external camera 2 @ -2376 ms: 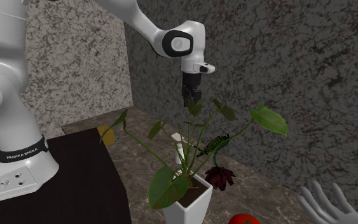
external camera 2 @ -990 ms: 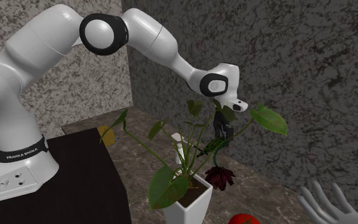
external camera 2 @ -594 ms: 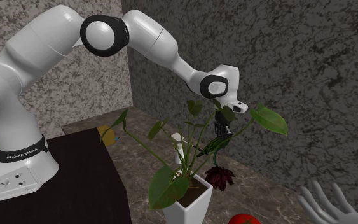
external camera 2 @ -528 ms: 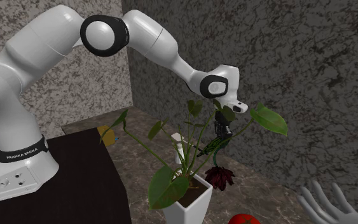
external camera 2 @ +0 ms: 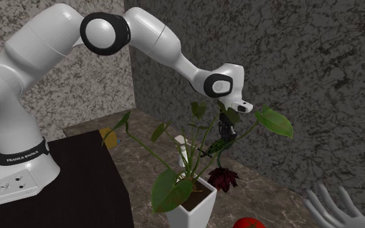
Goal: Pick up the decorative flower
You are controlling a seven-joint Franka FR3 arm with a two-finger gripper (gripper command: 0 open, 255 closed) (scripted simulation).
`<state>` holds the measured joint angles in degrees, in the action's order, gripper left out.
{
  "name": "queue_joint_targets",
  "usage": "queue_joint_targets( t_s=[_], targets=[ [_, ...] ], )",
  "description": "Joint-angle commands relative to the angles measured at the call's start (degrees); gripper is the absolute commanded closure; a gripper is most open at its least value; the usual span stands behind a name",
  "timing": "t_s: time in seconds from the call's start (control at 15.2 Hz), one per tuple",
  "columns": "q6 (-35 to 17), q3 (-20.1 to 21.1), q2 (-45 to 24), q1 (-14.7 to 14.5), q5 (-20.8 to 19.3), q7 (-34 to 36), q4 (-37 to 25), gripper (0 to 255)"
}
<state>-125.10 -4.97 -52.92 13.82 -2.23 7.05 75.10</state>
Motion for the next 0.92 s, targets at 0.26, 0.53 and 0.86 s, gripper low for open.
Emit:
queue_joint_targets(
  t_s=[0.26, 0.53, 0.86],
  targets=[
    [2.4, -0.09, 3.07, -0.12, -0.07, -0.18, 0.62, 255],
    [4.23, -0.15, 4.92, -0.17, -0.11, -0.33, 0.63, 255],
    [5.75, -0.19, 6.29, -0.21, -0.13, -0.44, 0.49, 255]
  ],
)
